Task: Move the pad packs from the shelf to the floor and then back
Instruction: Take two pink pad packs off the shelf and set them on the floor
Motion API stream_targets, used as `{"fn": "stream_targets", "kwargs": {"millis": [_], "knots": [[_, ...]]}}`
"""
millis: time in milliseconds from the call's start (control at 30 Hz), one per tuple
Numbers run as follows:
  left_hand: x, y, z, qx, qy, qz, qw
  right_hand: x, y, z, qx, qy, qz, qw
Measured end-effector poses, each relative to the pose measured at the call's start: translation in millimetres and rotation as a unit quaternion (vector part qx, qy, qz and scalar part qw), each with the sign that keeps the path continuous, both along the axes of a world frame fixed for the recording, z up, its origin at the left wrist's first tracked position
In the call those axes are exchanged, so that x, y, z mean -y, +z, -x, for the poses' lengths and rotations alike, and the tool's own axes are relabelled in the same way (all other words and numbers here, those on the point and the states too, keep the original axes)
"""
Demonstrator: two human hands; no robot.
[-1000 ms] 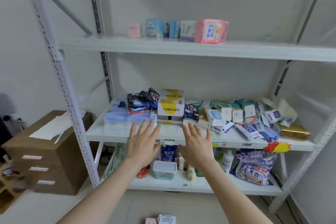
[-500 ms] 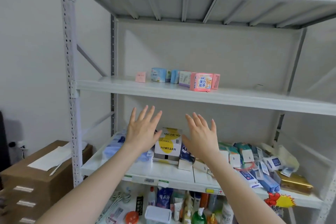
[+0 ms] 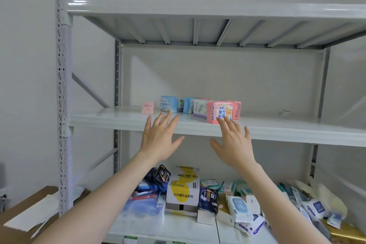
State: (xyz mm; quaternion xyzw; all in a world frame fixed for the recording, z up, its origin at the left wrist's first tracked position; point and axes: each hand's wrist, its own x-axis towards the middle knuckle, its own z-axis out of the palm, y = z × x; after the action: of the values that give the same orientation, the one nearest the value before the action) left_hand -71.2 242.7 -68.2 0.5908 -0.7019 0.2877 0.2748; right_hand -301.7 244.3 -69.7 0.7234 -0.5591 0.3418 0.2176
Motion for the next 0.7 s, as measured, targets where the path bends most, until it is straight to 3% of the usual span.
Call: {"fn": "stream_targets", "kwargs": {"millis": [533,700], "knots": [[164,38,68,-0.180,-0.140,-0.091,0.969,158,56,103,0.121,-0.015,0.035,0.992],[205,43,77,-0.259,-0.190,-0.152,0.935,215,72,127,0.146,0.011,0.025,0.989]]}}
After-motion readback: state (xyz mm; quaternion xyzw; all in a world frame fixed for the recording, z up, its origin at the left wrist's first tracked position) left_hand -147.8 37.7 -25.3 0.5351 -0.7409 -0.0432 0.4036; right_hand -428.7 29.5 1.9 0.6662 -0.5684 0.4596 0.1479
